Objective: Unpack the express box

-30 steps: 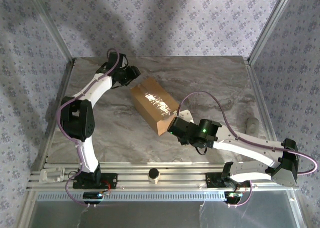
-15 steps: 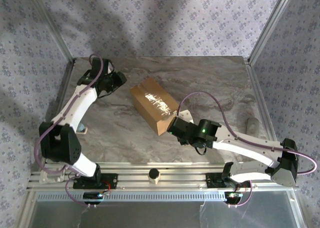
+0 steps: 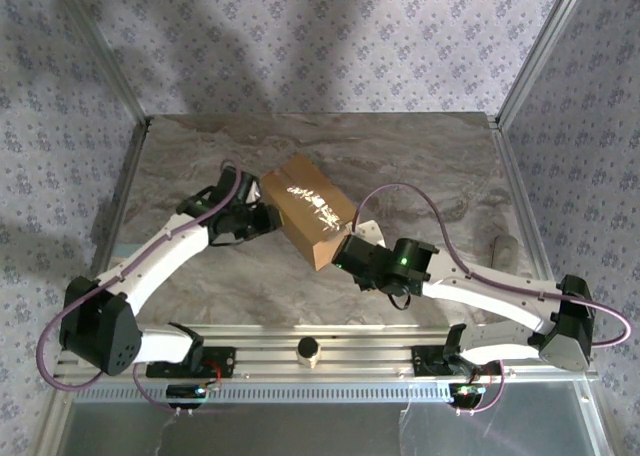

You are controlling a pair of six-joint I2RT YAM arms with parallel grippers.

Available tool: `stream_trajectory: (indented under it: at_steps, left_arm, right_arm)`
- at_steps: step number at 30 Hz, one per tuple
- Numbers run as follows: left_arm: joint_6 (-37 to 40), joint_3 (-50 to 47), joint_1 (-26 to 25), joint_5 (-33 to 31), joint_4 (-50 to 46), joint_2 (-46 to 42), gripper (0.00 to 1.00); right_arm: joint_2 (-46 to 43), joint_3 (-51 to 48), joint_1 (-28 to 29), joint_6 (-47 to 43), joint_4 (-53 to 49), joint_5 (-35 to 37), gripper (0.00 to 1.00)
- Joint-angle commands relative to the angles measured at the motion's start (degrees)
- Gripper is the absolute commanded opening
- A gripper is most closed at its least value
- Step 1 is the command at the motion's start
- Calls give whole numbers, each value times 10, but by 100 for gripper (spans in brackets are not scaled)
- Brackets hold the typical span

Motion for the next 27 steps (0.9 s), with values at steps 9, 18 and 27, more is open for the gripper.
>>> stream_trajectory:
  at_steps: [9, 18, 27]
  left_arm:
    - [-44, 8, -74, -14, 112, 49, 34]
    - [-67, 6, -91, -8, 145, 58, 34]
    - [-93, 5, -105, 6, 179, 65, 33]
  right_arm:
    - [34, 47, 16, -8, -1, 18, 0]
    - [54, 66, 33, -22, 0, 13, 0]
    - [66, 70, 38, -24, 13, 1, 0]
